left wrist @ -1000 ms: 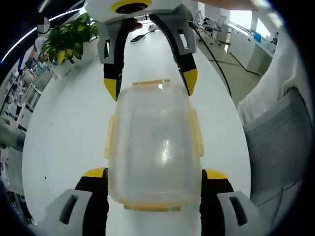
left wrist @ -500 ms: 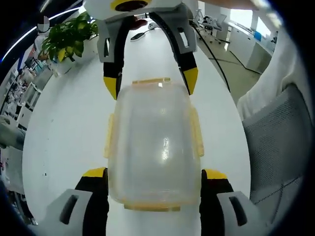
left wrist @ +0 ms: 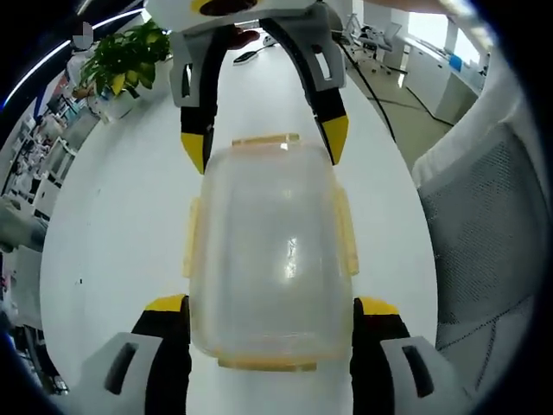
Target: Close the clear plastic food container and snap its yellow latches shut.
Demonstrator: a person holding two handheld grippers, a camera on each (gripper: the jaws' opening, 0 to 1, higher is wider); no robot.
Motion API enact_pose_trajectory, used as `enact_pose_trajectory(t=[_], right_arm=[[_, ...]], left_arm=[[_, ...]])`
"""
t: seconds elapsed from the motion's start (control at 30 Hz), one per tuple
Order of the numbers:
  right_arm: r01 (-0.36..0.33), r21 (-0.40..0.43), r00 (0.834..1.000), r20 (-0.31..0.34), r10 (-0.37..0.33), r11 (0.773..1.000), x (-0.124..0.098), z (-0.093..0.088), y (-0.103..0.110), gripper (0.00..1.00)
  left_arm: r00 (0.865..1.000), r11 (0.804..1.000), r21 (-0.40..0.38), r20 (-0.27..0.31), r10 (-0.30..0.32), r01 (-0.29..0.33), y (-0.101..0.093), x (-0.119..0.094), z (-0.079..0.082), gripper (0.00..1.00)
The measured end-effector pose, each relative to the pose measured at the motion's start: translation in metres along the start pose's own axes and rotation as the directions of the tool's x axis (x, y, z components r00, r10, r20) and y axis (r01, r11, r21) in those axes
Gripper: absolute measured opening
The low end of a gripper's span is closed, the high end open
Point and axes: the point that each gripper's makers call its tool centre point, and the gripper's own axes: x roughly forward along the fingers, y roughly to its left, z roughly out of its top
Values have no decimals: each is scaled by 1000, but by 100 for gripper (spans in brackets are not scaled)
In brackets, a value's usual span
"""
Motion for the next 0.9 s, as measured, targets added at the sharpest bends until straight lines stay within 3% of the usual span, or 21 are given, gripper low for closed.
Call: enact_pose_trajectory(t=[0.53, 0.9], right_arm=[[1, -4, 1000, -23, -1, 1000, 22, 52, 16, 70], [2, 2, 999, -39, -2, 1000, 23, 56, 22, 70]], left_arm=[[1000, 1000, -6, 16, 4, -4, -17, -26, -50, 73], [999, 1000, -4, 39, 1, -1, -21, -29, -54, 73]])
